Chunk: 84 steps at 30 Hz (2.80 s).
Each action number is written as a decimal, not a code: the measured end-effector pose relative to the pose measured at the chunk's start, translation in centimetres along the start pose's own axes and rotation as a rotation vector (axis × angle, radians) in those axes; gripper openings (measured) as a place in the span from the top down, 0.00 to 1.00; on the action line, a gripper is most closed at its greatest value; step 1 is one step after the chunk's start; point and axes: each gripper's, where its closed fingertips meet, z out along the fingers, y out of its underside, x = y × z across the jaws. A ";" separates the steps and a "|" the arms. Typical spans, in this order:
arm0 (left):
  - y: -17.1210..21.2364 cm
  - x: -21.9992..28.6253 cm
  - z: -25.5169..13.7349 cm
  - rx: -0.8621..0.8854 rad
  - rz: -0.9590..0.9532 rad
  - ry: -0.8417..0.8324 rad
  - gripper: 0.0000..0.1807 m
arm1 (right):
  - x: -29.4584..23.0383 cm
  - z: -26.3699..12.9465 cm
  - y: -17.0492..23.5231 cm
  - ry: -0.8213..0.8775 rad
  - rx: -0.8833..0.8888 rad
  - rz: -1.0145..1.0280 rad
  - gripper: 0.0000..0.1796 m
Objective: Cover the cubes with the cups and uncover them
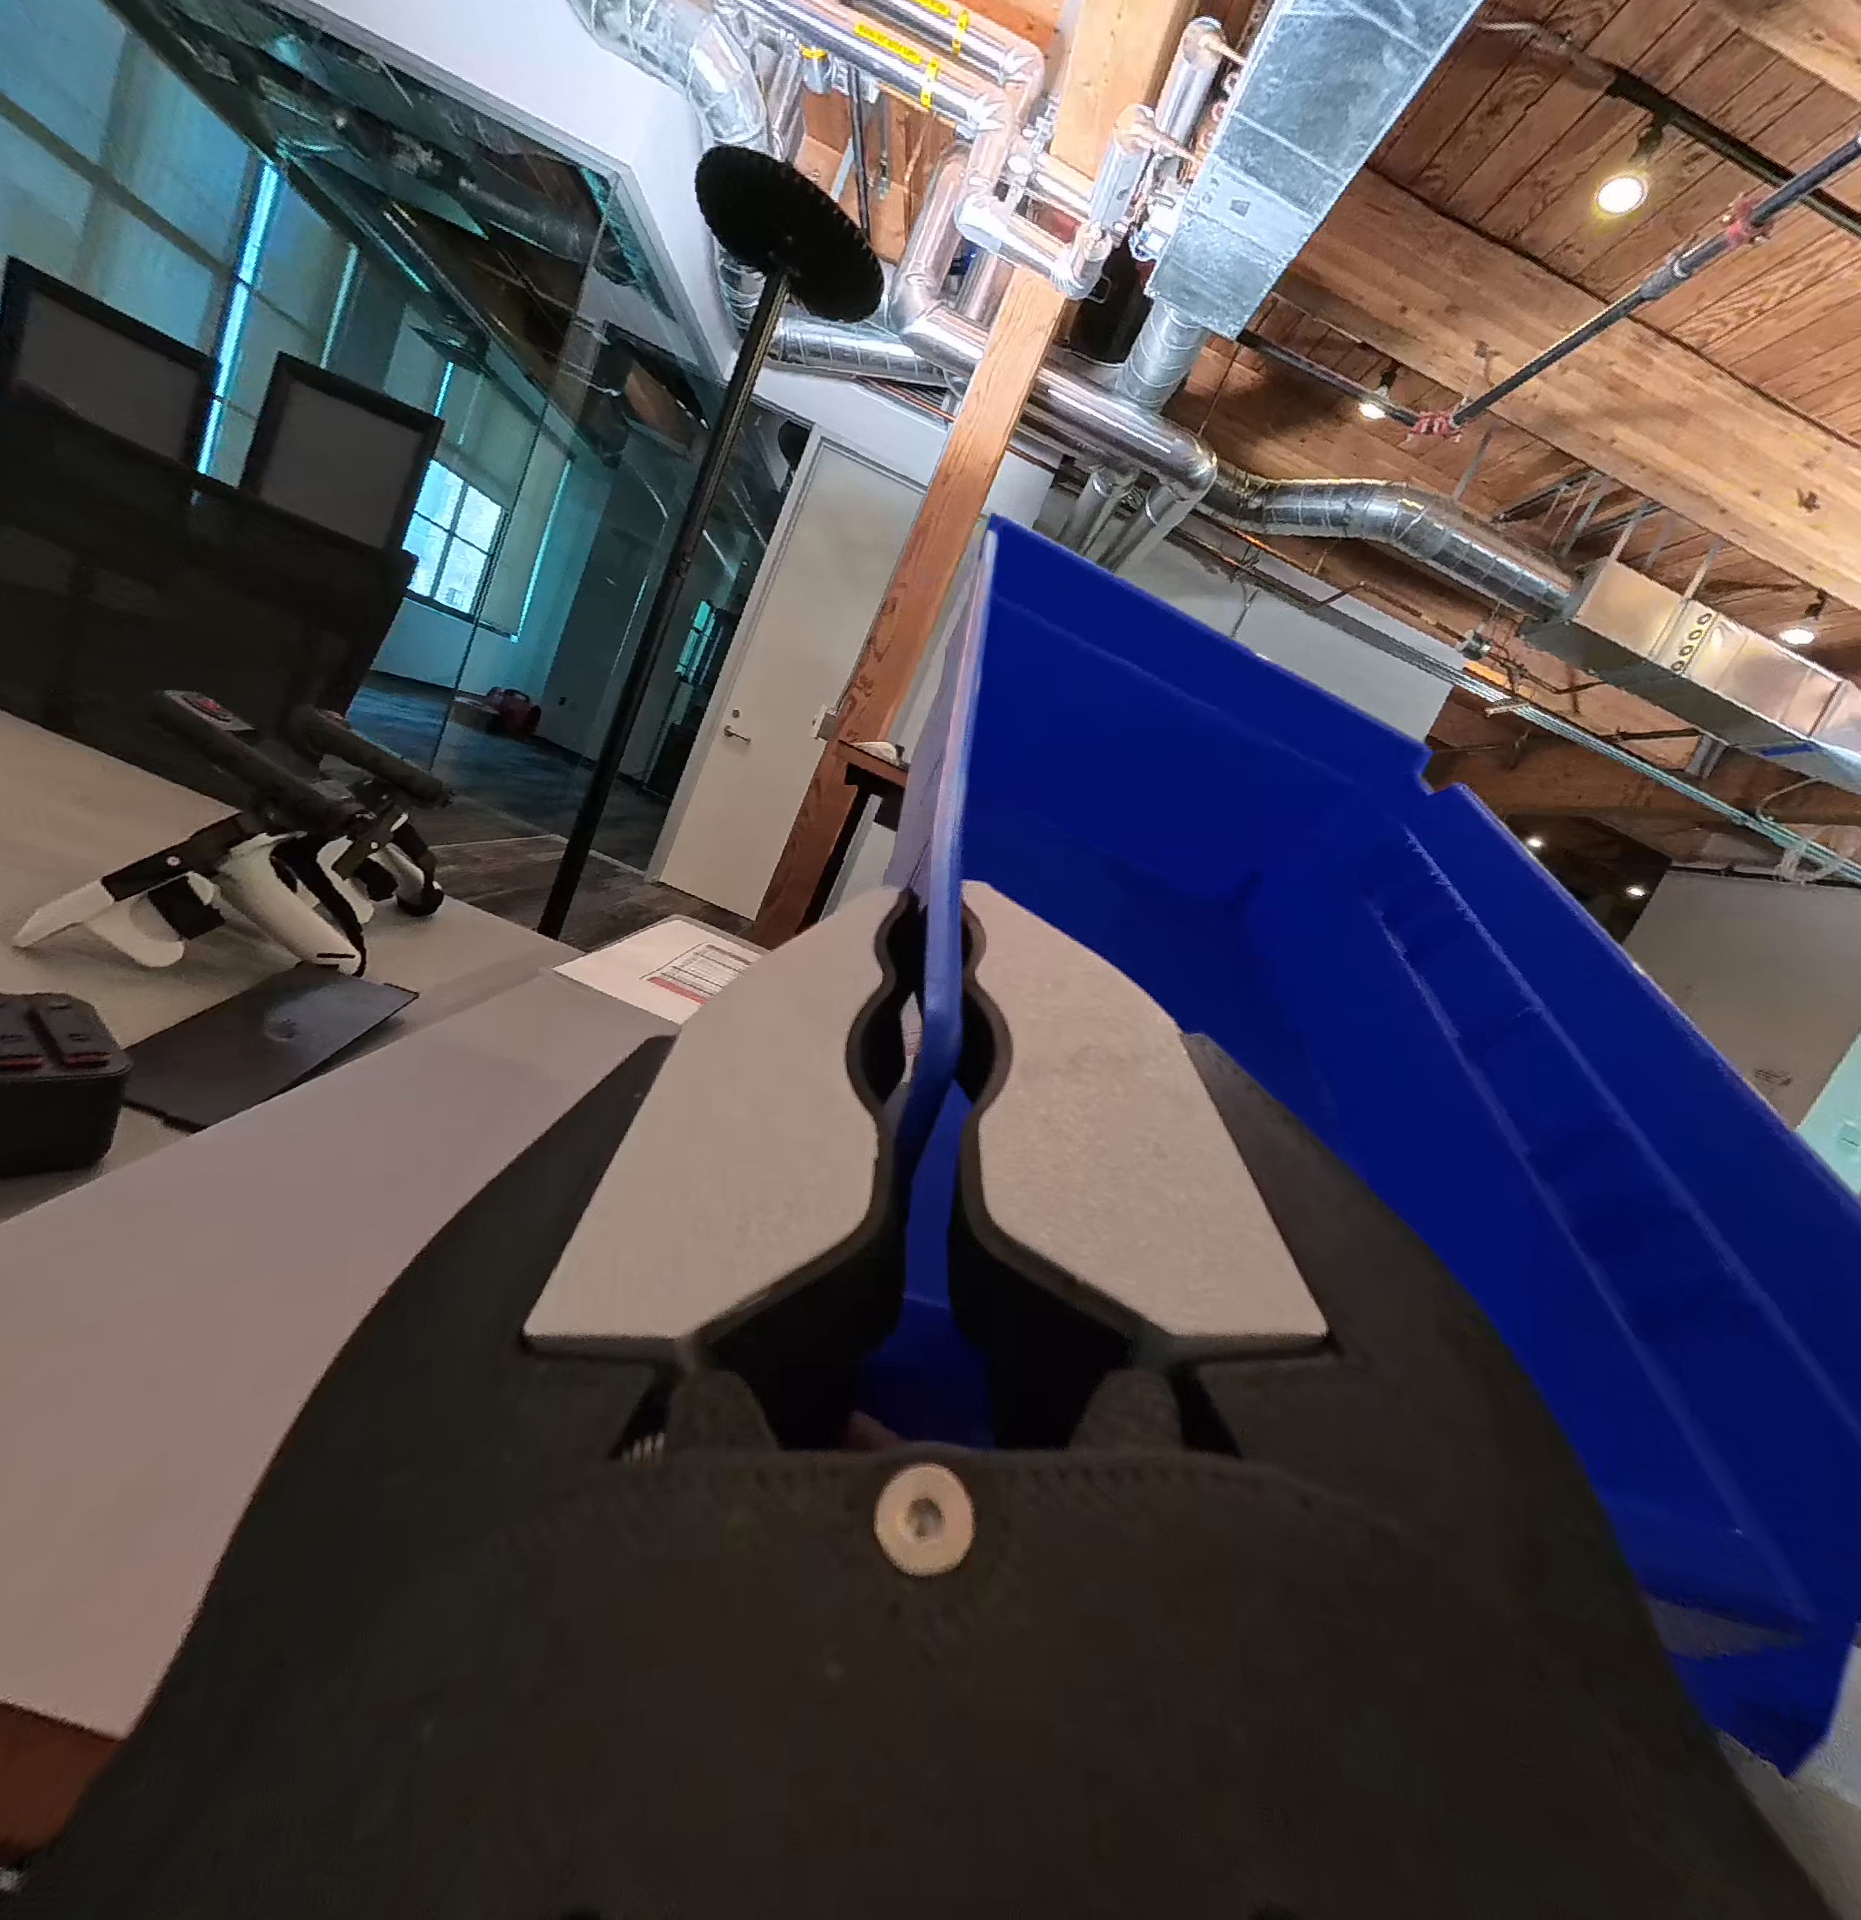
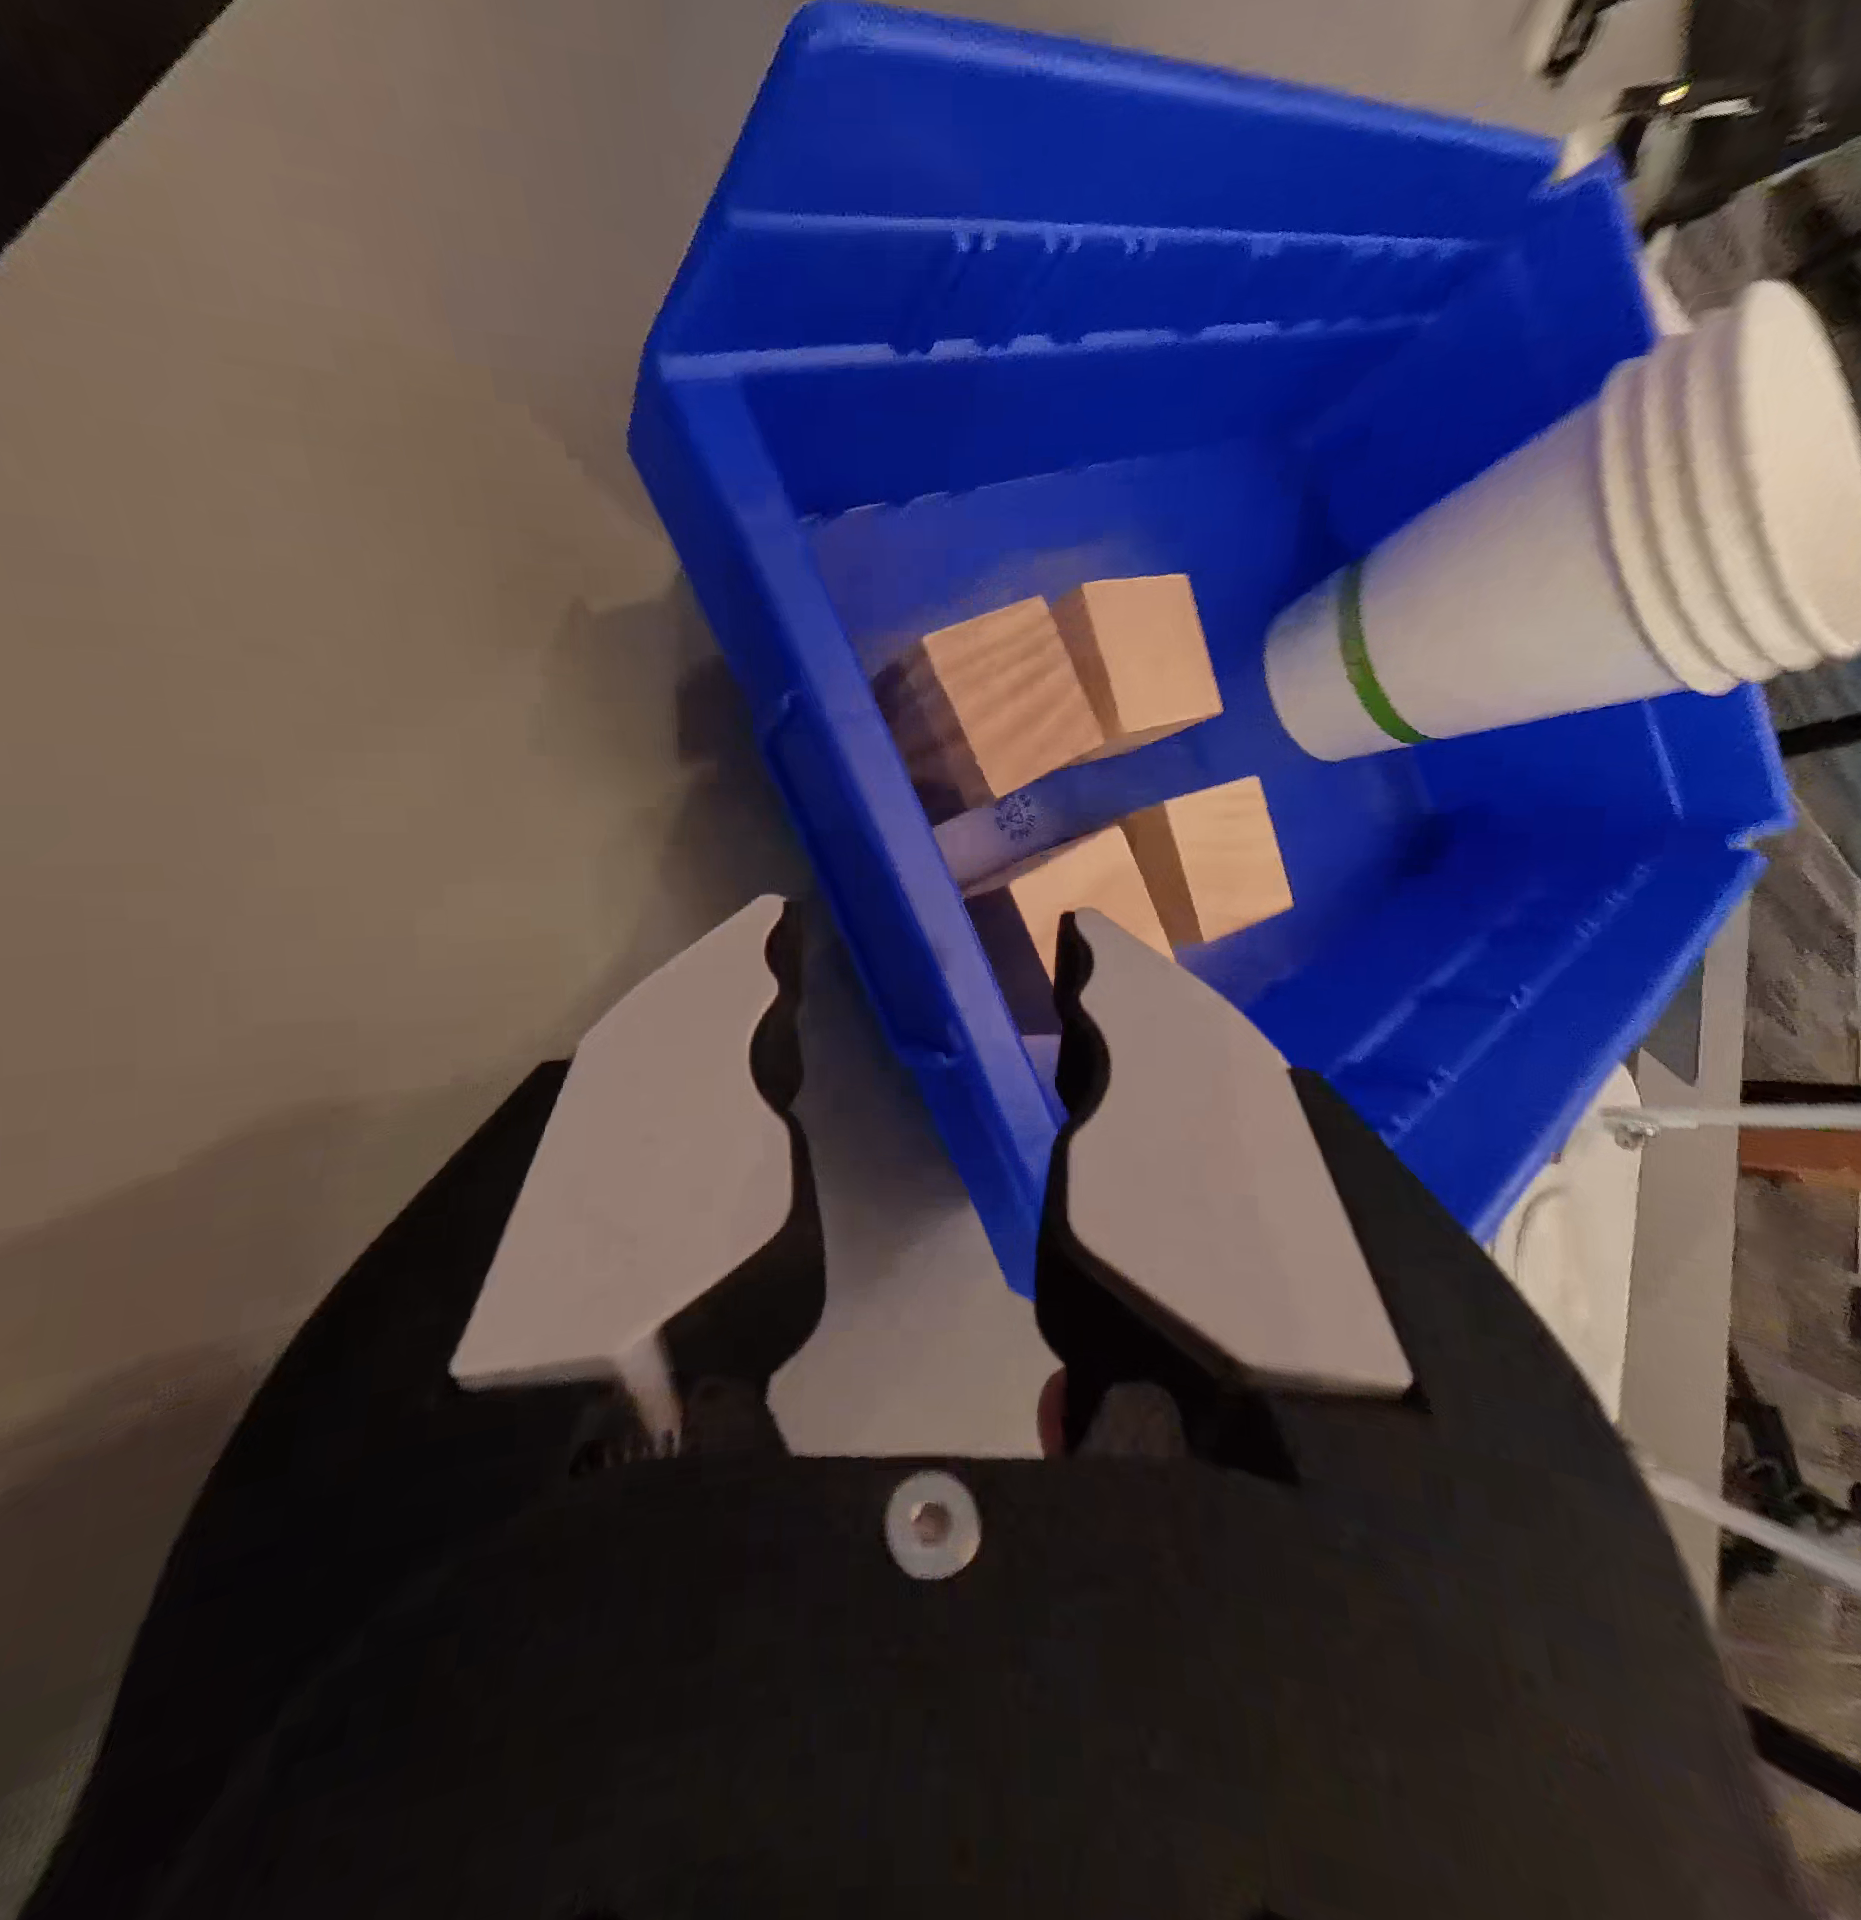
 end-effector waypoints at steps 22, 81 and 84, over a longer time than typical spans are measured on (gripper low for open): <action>-0.5 -0.5 -0.3 0.038 -0.064 0.030 0.97 | 3.9 10.8 -3.1 -0.205 -0.229 -0.059 0.85; 11.8 19.6 7.4 -0.180 -0.091 0.472 0.97 | 9.9 -9.3 -8.0 0.183 0.971 1.166 0.46; 15.5 23.7 8.4 -0.251 -0.125 0.544 0.98 | 7.5 -12.1 -4.0 0.268 0.993 1.233 0.45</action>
